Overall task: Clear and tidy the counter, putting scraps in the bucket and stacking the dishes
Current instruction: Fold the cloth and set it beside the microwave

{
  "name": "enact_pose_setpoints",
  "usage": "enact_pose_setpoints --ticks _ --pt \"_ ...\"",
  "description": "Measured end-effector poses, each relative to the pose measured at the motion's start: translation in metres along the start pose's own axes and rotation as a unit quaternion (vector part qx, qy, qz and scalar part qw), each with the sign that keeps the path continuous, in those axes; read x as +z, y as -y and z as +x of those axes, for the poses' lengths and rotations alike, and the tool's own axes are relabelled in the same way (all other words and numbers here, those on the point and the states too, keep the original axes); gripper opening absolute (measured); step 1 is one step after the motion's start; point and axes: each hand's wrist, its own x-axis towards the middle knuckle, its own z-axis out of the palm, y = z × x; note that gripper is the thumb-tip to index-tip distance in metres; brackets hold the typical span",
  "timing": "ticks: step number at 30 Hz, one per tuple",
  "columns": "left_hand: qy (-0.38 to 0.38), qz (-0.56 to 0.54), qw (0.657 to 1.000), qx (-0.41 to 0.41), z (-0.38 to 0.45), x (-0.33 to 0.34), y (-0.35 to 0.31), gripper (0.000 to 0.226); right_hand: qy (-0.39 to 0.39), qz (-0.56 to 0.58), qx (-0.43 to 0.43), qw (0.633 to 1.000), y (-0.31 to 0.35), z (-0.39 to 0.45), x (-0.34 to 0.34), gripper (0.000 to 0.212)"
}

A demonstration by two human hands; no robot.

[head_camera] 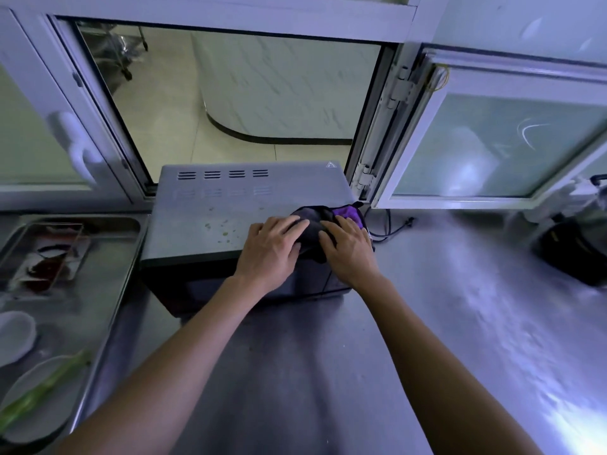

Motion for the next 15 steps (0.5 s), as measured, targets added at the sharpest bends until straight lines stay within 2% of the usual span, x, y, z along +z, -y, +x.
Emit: enact_pose_setpoints --ticks 3,6,10,15 --pt "-0.002 0.014 1.000 -0.020 -0.005 -0.006 0.002 0.046 -0.017 -0.015 0.012 1.000 0.006 -0.002 0.001 0.046" --pt "0.001 0.027 0.998 -0.051 -0.008 -0.014 0.004 0.044 -0.044 -0.019 -0.013 0.999 0.018 -0.010 0.005 0.049" --pt "0.013 0.053 0.996 -0.076 -0.013 -0.021 0.005 0.042 0.027 -0.032 0.003 0.999 0.028 -0.010 0.009 0.065" --pt "0.016 0.066 0.992 -0.106 -0.025 -0.029 0.012 0.041 0.039 -0.059 0.016 0.997 0.031 0.000 0.012 0.072"
